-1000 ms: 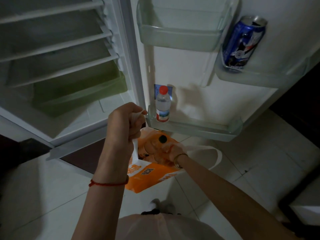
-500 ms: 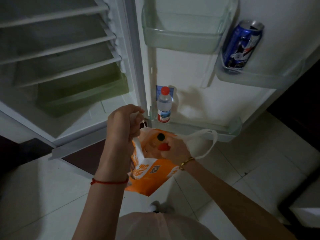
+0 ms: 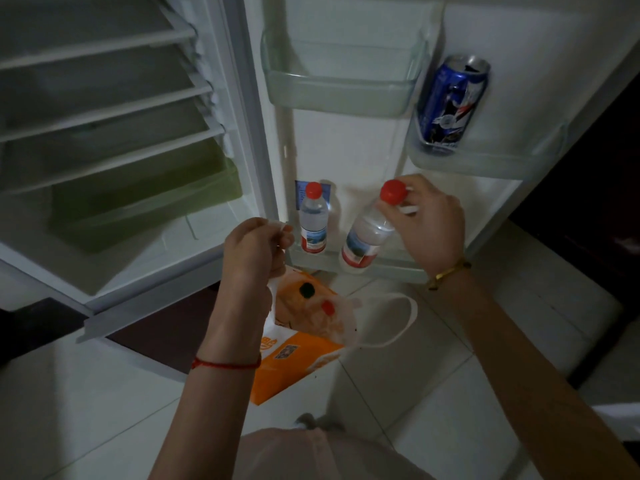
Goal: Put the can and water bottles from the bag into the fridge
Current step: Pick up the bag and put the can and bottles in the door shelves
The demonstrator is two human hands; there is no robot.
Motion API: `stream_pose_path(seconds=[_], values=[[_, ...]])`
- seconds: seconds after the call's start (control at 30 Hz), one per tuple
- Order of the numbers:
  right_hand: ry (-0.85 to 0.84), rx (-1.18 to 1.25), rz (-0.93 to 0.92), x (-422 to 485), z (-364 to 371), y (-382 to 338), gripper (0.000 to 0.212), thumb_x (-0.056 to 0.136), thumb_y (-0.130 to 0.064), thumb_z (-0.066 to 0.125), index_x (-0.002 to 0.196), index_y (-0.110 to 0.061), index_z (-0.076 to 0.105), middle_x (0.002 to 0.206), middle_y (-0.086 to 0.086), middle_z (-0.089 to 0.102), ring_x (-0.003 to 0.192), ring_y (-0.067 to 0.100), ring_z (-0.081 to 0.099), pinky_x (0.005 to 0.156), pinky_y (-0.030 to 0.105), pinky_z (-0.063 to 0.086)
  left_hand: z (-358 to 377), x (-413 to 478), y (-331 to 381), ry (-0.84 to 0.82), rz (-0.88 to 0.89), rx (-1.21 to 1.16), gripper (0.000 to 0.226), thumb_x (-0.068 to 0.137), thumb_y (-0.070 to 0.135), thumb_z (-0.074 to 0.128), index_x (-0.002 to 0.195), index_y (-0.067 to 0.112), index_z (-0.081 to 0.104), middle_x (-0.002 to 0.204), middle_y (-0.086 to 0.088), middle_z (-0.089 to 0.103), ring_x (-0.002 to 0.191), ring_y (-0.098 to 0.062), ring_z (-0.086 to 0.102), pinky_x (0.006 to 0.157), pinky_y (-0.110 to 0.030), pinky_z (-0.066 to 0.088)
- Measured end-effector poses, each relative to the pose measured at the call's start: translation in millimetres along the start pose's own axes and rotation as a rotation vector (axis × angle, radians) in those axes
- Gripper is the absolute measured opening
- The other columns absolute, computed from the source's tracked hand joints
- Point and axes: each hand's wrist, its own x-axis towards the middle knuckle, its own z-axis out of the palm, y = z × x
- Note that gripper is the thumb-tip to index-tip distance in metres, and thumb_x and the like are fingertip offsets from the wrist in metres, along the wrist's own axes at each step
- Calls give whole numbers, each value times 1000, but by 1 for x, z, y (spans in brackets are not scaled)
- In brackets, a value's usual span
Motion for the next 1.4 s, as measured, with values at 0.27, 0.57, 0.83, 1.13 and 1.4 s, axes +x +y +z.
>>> stream_pose_path(seconds=[0.27, 0.57, 0.83, 1.13, 1.4], values=[[-78, -40, 12, 35, 45, 14, 26, 86, -39, 64, 106, -23, 60, 92, 3, 73, 82, 25, 68, 71, 34, 53, -10, 7, -1, 19, -67, 46, 25, 96, 0, 40, 80, 3, 59, 46, 3, 47, 30, -2, 30, 31, -14, 22], [-235, -107, 69, 51, 89, 28, 27, 86, -35, 66, 108, -19, 60, 99, 6, 70, 92, 27, 65, 74, 33, 50, -5, 12, -3, 5, -100, 49, 28, 95, -1, 39, 77, 4, 60, 44, 5, 47, 30, -3, 30, 31, -14, 22], [-270, -118, 98, 53, 108, 38, 26, 86, -32, 67, 106, -17, 58, 98, 6, 69, 90, 27, 64, 66, 28, 43, 2, 18, -3, 7, -110, 56, 26, 94, -2, 39, 77, 2, 57, 40, 5, 45, 28, -3, 28, 31, -12, 21], [-305, -121, 116, 58, 117, 41, 28, 87, -29, 66, 108, -14, 56, 103, 8, 68, 93, 28, 64, 69, 27, 42, 4, 18, -1, 1, -106, 73, 24, 94, -3, 38, 80, 2, 57, 39, 8, 47, 28, -1, 29, 30, -12, 22], [-163, -21, 117, 24, 87, 30, 28, 88, -38, 65, 92, -13, 54, 87, 0, 60, 74, 14, 53, 60, 20, 34, 2, 15, 0, 3, -99, 77, 23, 94, -2, 40, 80, 1, 58, 39, 8, 46, 29, -2, 28, 31, -12, 21]])
